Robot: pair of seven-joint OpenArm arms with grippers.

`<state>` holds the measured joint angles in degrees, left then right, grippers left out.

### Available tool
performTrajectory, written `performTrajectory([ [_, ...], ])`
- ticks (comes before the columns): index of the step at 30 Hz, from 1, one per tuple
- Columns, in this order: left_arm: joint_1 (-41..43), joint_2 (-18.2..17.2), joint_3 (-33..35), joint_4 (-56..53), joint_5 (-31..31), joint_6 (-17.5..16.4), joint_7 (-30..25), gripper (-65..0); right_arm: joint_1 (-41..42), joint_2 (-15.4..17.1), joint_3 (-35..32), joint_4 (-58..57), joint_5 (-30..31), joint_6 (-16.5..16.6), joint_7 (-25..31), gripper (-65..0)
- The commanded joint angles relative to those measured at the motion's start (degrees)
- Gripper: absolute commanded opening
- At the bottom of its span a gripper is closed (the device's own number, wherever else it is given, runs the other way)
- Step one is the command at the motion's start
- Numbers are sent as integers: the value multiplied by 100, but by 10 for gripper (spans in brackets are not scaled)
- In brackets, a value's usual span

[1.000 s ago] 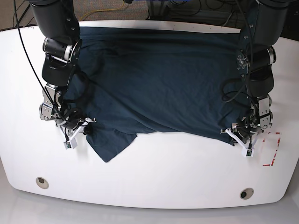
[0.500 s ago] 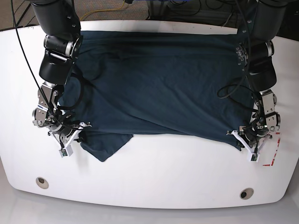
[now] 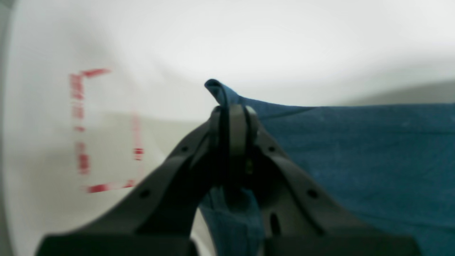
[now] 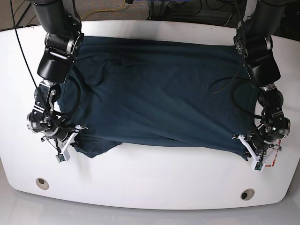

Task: Layout the t-shirt on the table in an organized manner, then fold the t-shirt properly
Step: 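Fold the hem over toward the collar edge with both grippers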

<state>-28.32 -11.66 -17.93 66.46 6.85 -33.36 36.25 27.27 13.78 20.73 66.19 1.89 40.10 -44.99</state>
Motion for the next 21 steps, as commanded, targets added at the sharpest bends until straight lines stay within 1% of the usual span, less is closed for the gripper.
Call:
performTrajectory([
  [1, -56, -87, -4, 436, -21, 27, -16, -650, 29, 94, 24, 515, 61, -10, -85, -648],
  [4, 93, -95, -4, 752, -21, 9, 81, -650, -120, 94, 24, 954, 61, -10, -358, -648],
  [6, 216, -95, -4, 954, -21, -88, 160, -650, -226, 94, 32, 1244, 61, -10, -560, -648],
  [10, 480, -95, -13, 1376, -21, -527, 318, -650, -507, 86, 138, 1877, 70, -10, -947, -647],
  [12, 629, -95, -13, 1543, -21, -664, 397, -650, -656, 68, 252, 2185, 70, -10, -1149, -647],
  [16, 893, -95, -13, 1781, -21, -664, 467, -650, -894, 15, 384, 2704, 141, -10, -1510, -647],
  [21, 1262, -104, -13, 1913, -21, -664, 459, -650, -1298, -11, 560, 3302, 527, -10, -1984, -647],
])
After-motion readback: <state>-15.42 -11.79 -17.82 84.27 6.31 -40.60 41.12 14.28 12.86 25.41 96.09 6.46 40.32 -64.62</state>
